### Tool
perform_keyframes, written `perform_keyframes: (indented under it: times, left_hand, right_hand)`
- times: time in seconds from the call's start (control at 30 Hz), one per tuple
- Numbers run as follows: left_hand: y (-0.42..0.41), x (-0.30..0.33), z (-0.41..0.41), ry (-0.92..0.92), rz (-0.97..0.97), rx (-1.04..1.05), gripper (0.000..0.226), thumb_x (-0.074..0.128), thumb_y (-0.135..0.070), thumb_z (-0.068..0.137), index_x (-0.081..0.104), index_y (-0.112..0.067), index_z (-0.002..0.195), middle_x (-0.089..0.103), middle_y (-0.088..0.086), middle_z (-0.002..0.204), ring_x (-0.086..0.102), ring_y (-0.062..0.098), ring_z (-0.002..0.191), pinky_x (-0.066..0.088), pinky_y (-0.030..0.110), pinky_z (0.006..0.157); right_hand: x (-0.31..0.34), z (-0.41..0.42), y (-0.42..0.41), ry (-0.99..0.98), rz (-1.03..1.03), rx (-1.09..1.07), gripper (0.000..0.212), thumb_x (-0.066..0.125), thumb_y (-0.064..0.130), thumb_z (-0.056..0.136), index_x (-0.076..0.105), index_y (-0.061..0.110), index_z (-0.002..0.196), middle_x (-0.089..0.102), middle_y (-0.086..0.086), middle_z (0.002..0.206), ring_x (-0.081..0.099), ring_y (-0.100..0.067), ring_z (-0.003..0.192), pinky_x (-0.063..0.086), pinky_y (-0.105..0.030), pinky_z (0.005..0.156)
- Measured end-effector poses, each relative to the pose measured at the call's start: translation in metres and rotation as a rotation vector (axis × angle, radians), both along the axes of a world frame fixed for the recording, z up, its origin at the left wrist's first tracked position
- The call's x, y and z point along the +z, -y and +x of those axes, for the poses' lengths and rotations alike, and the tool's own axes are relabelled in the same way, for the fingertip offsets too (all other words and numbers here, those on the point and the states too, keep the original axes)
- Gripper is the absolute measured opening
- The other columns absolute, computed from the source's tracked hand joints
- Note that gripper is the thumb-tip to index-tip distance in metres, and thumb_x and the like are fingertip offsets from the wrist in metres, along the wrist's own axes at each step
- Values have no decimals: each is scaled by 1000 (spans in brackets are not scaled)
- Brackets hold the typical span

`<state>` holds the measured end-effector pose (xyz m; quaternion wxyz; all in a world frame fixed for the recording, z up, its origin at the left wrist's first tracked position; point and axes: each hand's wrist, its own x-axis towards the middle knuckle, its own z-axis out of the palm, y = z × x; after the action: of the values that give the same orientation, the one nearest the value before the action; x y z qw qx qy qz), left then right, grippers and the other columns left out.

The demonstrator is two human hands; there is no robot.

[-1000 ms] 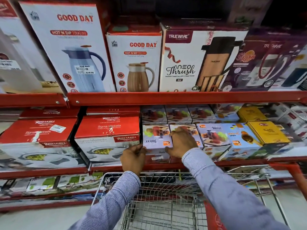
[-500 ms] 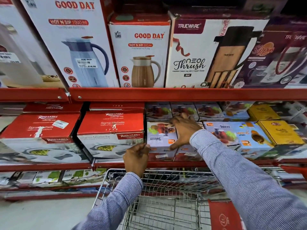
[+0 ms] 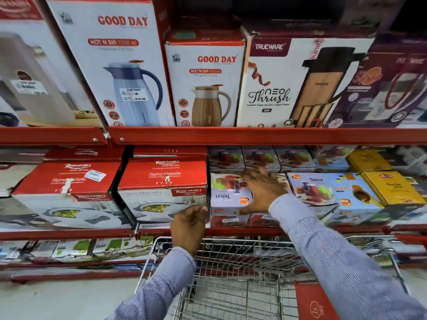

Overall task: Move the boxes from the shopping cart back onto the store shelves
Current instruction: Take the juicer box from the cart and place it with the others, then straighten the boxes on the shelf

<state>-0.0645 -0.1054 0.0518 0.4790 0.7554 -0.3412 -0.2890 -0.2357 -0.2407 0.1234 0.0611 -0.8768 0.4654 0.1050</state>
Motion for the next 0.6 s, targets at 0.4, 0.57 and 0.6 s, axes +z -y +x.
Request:
perform_keyframes:
  times: [0.4, 0.57, 0.6]
  left_hand:
    - [-56, 9, 128, 1, 81, 197, 40, 68, -30, 85, 58, -15, 120, 69, 1, 105, 66, 26, 100, 52, 36, 89]
    - [-55, 5, 144, 103, 198, 35, 59, 66, -39, 84, 48, -16, 135, 65, 11, 129, 65, 32, 109, 51, 43, 97]
    - [-55, 8, 144, 137, 200, 30, 60, 66, -37, 84, 47, -14, 136, 66, 13, 127, 66, 33, 107, 51, 42, 94]
  right_hand:
    - [-26, 83, -97, 915, 379, -462, 77, 73, 31, 81, 35, 19, 147, 48, -1, 148, 47, -20, 134, 47, -46, 106]
    - [-20, 100, -102, 874, 342, -496, 65, 71, 27, 81, 45, 19, 140, 59, -1, 137, 55, -20, 126, 49, -42, 103]
    - [-19, 101, -103, 881, 335, -509, 66, 71, 26, 81, 45, 16, 141, 57, -2, 139, 54, -21, 127, 48, -41, 104]
